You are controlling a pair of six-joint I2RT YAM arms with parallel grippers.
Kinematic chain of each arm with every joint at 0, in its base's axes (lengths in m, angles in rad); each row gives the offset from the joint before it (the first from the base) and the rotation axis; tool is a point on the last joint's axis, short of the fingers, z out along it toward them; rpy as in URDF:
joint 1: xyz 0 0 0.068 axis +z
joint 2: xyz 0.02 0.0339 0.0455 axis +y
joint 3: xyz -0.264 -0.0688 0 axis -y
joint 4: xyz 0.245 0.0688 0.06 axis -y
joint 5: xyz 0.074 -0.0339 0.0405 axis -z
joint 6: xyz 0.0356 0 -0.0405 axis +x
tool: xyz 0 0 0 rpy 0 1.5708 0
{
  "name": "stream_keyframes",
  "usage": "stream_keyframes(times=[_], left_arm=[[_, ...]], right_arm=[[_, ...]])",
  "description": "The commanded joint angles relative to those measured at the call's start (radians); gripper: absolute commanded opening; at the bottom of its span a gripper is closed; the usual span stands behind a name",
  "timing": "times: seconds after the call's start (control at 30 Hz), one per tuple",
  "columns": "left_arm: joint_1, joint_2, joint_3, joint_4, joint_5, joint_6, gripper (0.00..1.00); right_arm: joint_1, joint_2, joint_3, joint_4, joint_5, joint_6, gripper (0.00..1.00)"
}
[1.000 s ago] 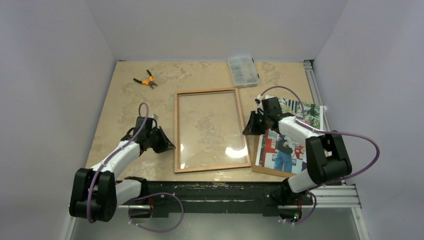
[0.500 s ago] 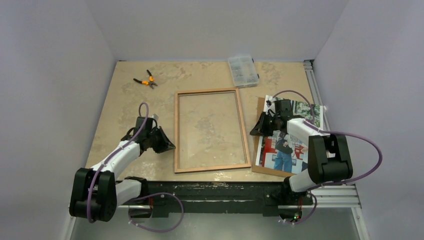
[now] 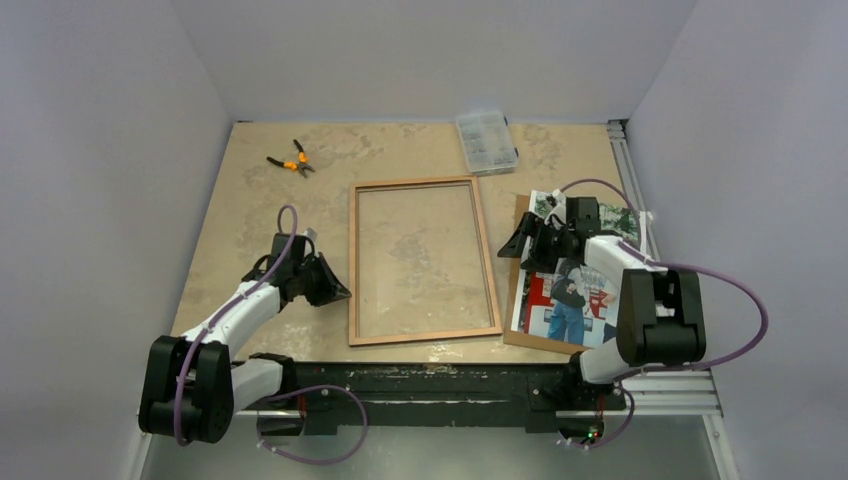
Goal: Put the photo into the frame
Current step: Adjust the photo frame item on the photo frame.
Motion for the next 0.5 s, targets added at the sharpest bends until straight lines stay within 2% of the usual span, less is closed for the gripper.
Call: stream_keyframes(times=[0.0,0.1,0.27,0.47], left_arm=[[-0.002,0.022,-0.005,-0.028,-0.037,0.038,0.0],[-0.002,0.024,-0.003,-0.028,-0.036,0.039,0.0],[-0.002,0.028,0.002,-0.031,-0.035,0.042,0.0],[-0.002,0.032,0.005,-0.031,-0.035,0.042,0.0]], right_arm=[[-0.003,0.105,0.066,0.101,-0.152,0.031,0.77],[-0.003,0.197,0.125,0.131,-0.228,0.046,0.75],[-0.003,0.313,0.195,0.152,-0.33,0.073,0.63],[-0.003,0.322,0.189,0.164,-0.411,0.09,0.49]])
